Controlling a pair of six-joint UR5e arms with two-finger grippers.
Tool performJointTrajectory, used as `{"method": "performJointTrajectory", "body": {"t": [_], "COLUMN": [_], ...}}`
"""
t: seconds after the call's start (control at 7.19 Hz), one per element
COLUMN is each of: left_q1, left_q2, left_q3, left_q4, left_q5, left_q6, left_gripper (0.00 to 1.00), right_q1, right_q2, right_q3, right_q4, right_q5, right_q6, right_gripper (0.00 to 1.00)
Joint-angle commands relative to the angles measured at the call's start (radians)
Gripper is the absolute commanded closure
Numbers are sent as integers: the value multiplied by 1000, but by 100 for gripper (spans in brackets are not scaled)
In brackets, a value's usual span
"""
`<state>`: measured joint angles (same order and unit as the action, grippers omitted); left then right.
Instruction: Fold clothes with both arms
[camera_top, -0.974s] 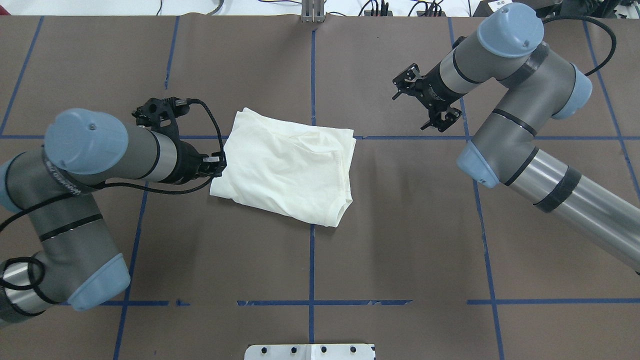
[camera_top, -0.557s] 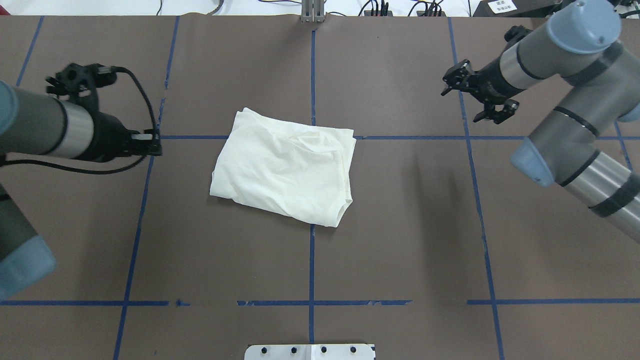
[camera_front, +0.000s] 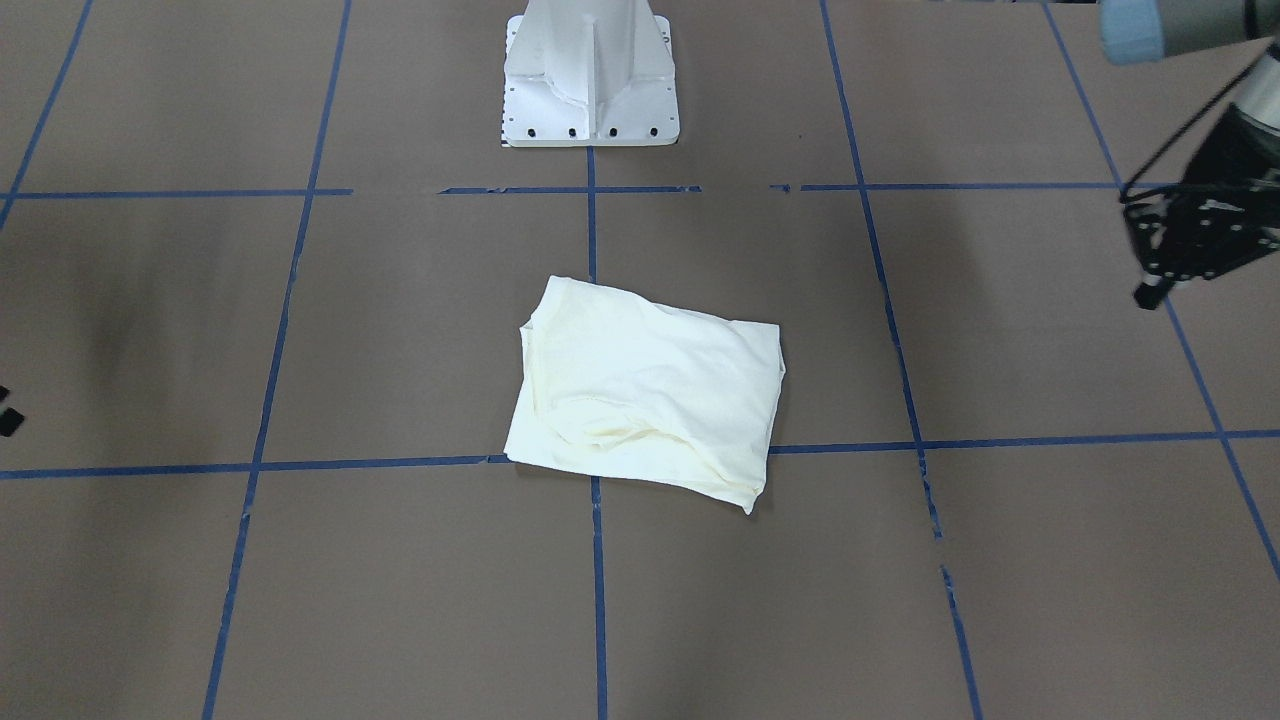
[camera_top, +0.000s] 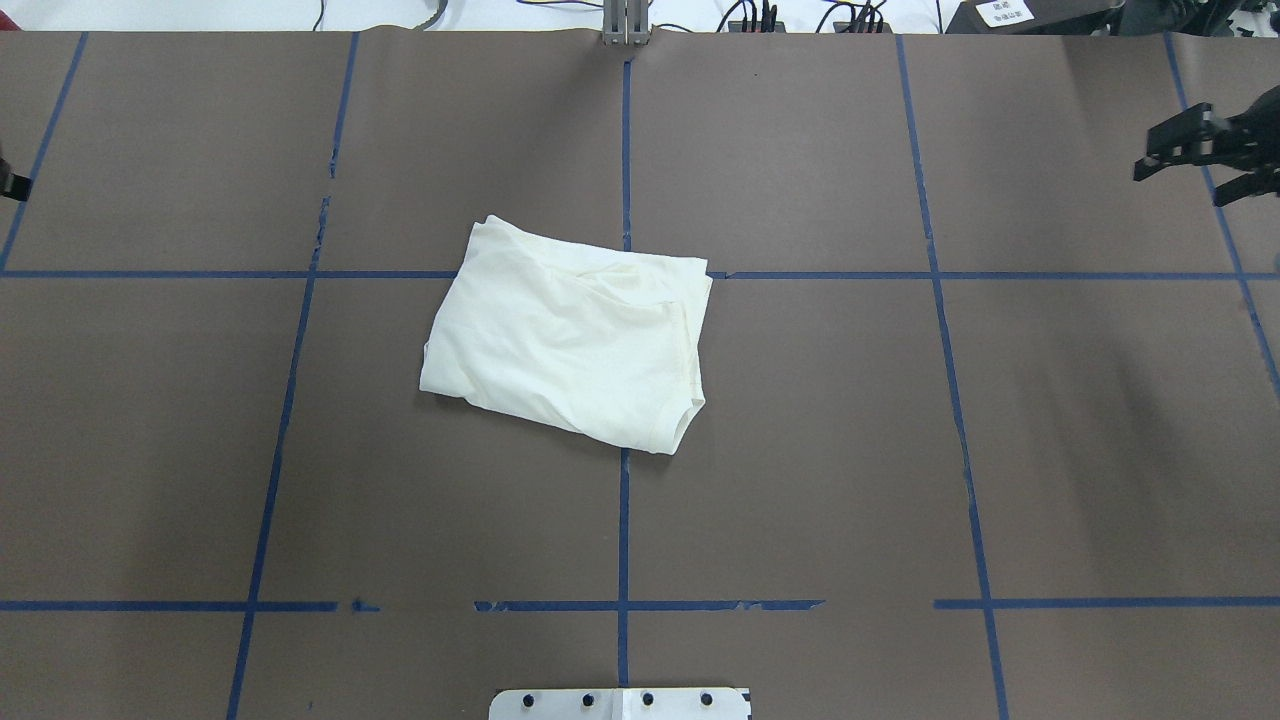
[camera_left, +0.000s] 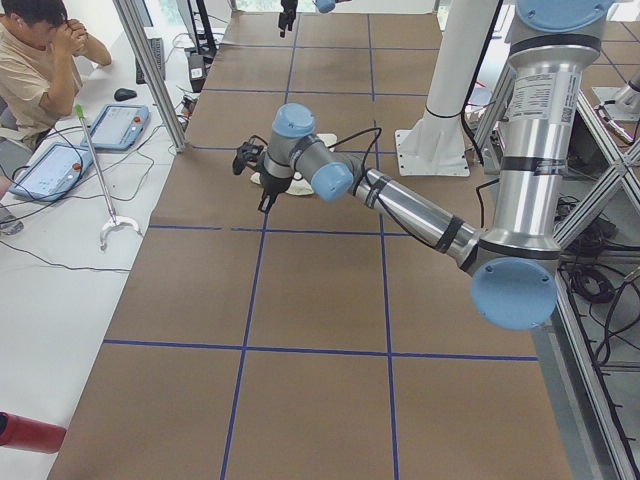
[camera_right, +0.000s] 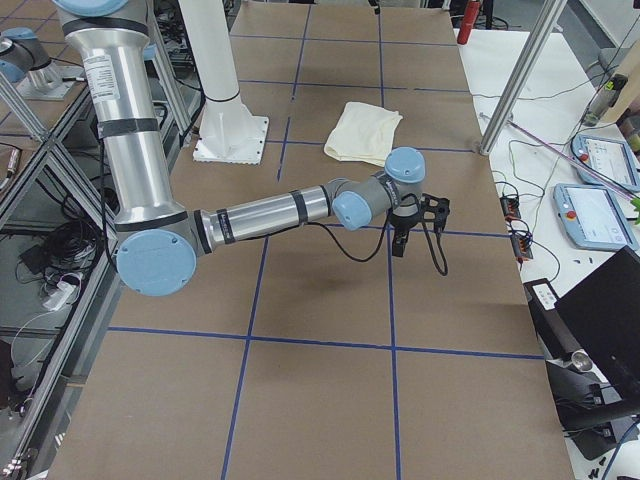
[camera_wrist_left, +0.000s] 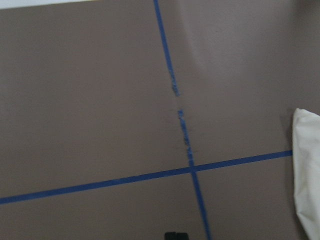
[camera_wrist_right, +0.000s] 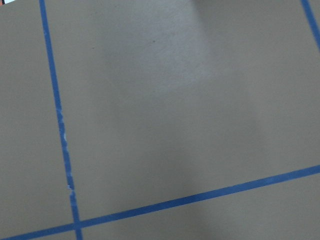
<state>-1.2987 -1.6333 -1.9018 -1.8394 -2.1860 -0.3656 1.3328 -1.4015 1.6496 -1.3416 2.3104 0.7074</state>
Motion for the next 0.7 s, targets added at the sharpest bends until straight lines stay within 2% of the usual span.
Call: {"method": "performJointTrajectory", "body": {"t": [0.0, 0.14, 0.28, 0.56], "left_q1": [-161, -216, -279, -290], "left_q2": [-11, -7, 1, 15], "left_q3": [179, 229, 306, 304], "left_q4": [-1, 6, 6, 14], "left_q5": [-38, -90, -247, -267], "left_q6": [285, 292, 374, 436], "left_gripper": [2, 0, 0, 0], "right_q1": [133, 149, 155, 172], "right_q2": [-13, -36, -72, -99], "right_q3": [2, 16, 42, 55], "right_q4": [-231, -270, -272, -274], "right_q5": [21, 21, 21, 21], "right_q6": [-408, -489, -499, -499], "right_gripper": [0, 0, 0, 0]}}
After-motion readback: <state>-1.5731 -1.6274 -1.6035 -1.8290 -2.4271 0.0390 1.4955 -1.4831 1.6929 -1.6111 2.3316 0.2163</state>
